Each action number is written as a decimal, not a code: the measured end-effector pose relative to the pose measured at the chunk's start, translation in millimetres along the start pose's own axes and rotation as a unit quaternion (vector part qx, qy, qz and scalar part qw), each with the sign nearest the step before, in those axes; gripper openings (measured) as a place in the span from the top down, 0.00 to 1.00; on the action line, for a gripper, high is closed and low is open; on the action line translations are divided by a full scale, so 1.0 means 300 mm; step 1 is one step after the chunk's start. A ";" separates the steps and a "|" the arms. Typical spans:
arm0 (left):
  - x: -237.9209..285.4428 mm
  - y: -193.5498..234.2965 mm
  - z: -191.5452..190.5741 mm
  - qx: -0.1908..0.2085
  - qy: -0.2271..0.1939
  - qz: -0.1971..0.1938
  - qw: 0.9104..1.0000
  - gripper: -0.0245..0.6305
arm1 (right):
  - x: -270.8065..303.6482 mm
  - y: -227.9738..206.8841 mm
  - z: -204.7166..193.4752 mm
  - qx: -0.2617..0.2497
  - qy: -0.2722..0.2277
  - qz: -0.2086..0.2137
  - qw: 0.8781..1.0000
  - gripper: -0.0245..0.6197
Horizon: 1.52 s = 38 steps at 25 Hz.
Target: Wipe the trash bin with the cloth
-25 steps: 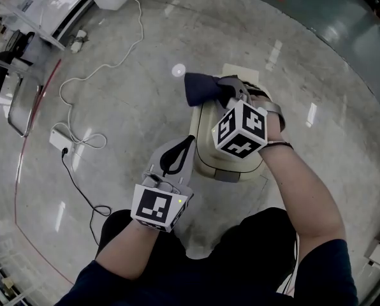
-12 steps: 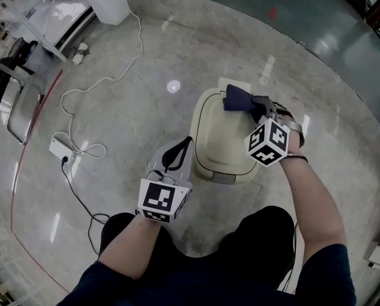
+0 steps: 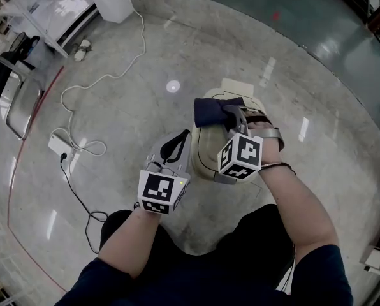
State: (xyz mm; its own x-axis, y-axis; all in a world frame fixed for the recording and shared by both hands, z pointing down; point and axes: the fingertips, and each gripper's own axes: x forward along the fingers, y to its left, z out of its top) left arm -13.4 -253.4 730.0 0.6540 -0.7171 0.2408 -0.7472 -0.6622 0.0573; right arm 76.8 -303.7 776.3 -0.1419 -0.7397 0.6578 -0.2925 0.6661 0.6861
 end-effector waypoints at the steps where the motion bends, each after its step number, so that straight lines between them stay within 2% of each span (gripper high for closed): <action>1: 0.000 0.006 0.000 0.001 -0.001 0.001 1.000 0.97 | 0.004 0.012 0.033 -0.008 -0.007 0.002 1.000 0.88; 4: 0.008 0.014 0.007 0.000 -0.003 0.002 1.000 0.97 | 0.008 0.035 0.093 -0.022 -0.021 0.005 1.000 0.88; 7: 0.019 0.012 0.003 0.001 -0.004 -0.001 1.000 0.97 | -0.001 0.035 0.067 -0.019 -0.018 0.002 1.000 0.88; 16: 0.055 -0.002 -0.013 0.002 -0.001 -0.015 1.000 0.97 | -0.102 -0.003 -0.279 0.034 0.059 -0.023 0.997 0.88; 21: 0.066 0.000 -0.019 0.003 0.000 -0.018 1.000 0.97 | -0.148 0.027 -0.367 0.058 0.082 -0.027 0.995 0.88; 25: 0.060 0.007 -0.014 0.004 -0.002 -0.018 1.000 0.97 | -0.173 0.056 -0.301 0.052 0.065 -0.029 0.996 0.88; 34: 0.025 0.036 0.001 0.000 -0.009 -0.008 1.000 0.97 | -0.124 0.138 0.025 -0.002 -0.009 -0.004 1.000 0.88; 38: 0.013 0.044 0.015 -0.002 -0.017 -0.005 1.000 0.97 | -0.128 0.184 0.119 -0.027 -0.031 0.005 0.999 0.88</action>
State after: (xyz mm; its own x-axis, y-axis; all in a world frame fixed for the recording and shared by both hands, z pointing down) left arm -20.4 -265.9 727.2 0.6651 -0.7173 0.2078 -0.7410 -0.6684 0.0643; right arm 32.4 -242.0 777.9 -0.2024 -0.7364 0.6456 -0.2398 0.6764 0.6964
